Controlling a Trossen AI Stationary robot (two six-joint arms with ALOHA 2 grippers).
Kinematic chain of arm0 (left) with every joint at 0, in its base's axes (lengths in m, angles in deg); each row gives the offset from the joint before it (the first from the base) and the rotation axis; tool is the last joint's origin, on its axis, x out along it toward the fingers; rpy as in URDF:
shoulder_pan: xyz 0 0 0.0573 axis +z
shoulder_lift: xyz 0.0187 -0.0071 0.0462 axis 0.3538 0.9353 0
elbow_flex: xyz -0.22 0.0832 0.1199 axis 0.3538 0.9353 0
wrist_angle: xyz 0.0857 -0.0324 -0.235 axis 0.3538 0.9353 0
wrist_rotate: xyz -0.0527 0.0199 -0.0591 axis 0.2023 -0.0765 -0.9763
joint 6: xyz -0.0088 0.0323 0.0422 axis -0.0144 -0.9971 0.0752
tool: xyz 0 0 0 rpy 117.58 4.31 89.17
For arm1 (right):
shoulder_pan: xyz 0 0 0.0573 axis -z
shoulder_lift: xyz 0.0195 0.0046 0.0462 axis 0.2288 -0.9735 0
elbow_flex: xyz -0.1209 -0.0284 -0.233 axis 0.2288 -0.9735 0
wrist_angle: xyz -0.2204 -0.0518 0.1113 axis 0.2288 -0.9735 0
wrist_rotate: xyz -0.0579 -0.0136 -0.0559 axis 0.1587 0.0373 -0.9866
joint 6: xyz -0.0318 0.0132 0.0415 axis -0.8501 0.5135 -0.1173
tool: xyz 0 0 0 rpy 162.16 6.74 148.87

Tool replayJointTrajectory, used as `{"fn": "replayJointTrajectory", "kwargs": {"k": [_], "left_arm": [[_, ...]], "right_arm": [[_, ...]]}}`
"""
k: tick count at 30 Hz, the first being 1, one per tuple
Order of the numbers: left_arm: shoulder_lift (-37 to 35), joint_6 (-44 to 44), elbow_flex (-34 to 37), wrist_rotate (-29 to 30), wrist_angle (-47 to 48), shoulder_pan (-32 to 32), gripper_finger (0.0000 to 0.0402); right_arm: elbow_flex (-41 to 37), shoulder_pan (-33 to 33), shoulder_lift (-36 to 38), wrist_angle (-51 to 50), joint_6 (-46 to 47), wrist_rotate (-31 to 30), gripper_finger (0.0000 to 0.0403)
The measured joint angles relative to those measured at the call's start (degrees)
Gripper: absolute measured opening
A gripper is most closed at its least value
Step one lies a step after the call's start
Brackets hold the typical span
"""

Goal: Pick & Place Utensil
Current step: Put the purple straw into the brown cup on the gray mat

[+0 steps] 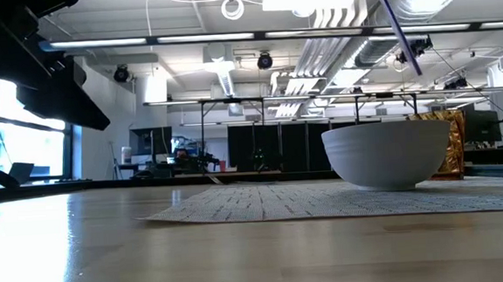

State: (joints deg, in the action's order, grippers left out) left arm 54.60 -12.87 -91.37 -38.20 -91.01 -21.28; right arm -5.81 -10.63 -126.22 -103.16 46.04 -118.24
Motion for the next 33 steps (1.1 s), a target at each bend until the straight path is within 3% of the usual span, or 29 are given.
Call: {"fn": "replayJointTrajectory", "kwargs": {"k": [4, 10, 20, 26, 33], "left_arm": [[0.0, 0.0, 0.0, 0.0, 0.01, 0.0, 0.0396], [0.0, 0.03, 0.0, 0.26, -0.74, -0.02, 0.0396], [0.0, -9.18, 0.0, 9.28, -0.76, -0.01, 0.0396], [0.0, -9.55, 0.0, 10.96, -1.01, 0.0, 0.0396], [0.0, -9.87, 0.0, 13.46, -2.77, 0.0, 0.0396]], "right_arm": [[-6.13, 3.23, 4.56, 0.0, 1.22, -6.06, 0.0001], [-16.05, 7.47, 10.25, 5.55, 0.9, -8.3, 0.0002], [-29.54, 11.58, 13.9, 19.73, -3.29, -8.34, 0.0003], [-35.24, 13.31, 14.15, 27.21, -3.28, -8.01, 0.0006], [-36.5, 14.12, 14.17, 28.49, -3.05, -1.72, 0.0023]]}}
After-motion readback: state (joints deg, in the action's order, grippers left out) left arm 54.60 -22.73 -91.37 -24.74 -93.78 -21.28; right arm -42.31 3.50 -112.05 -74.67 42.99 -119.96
